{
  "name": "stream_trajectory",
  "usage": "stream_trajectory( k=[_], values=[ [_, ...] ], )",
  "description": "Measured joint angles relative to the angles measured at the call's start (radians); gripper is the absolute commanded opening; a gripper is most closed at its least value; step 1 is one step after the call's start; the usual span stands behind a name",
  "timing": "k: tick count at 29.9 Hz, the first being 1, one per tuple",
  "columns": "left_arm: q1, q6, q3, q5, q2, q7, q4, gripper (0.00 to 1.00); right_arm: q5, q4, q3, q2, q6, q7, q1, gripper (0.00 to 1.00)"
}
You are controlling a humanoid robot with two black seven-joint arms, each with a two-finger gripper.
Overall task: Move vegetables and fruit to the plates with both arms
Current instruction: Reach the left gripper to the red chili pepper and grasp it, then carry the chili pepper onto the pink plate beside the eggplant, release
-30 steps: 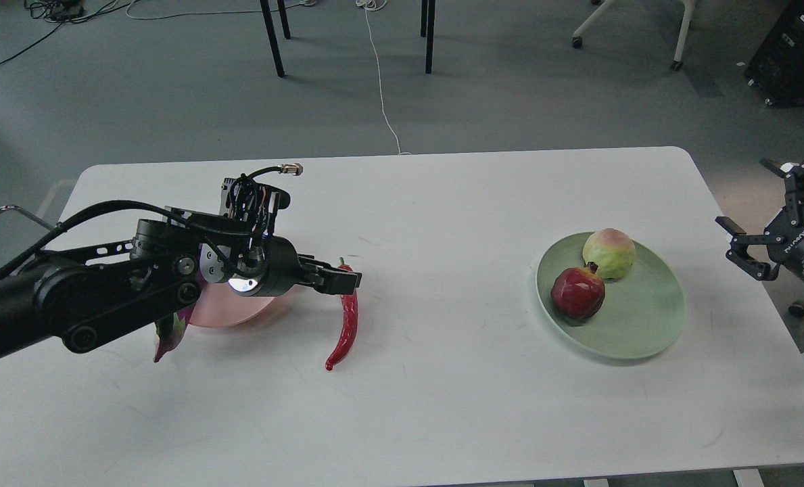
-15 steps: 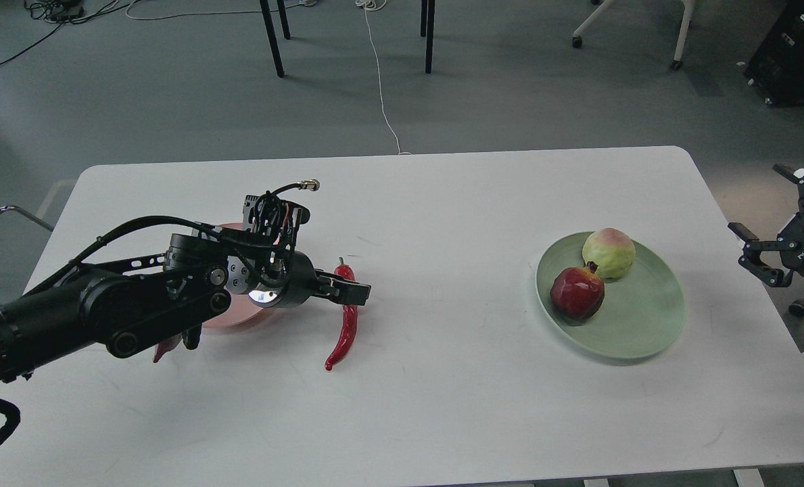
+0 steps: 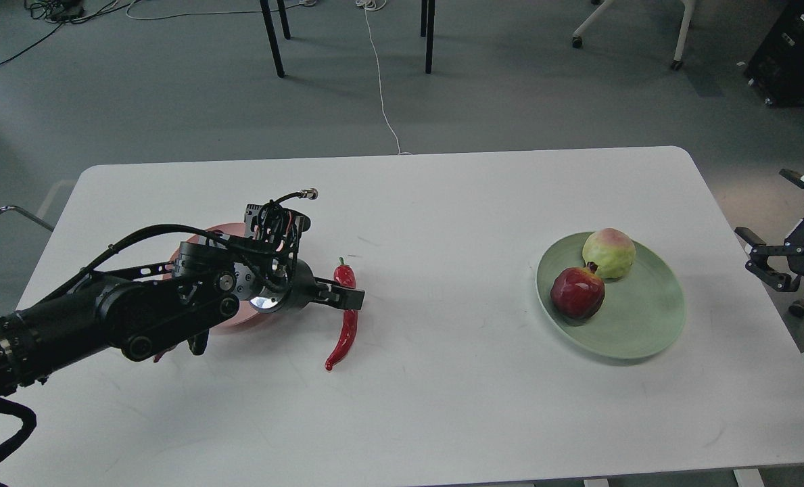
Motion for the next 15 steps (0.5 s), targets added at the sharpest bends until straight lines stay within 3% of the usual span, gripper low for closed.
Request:
stream_trajectory(
  k=[3,8,10,15],
  values=[
    [-0.002,0.000,-0.001,-0.001,-0.015,0.004,0.002,0.59,0.000,0.000,0.000,0.000,0.000,0.000,0.000,0.99],
    [-0.007,0.000,-0.002,-0.001,-0.028,0.009,0.004,0.28,0.000,0.001,0.000,0.000,0.000,0.000,0.000,0.99],
    [-0.010,0.000,-0.002,-0.001,-0.029,0.019,0.004,0.23,0.000,0.001,0.001,0.000,0.000,0.000,0.000,0.99],
    [-0.036,0.000,-0.005,-0.014,-0.029,0.038,-0.005,0.22,0.000,0.001,0.001,0.000,0.000,0.000,0.000,0.99]
  ],
)
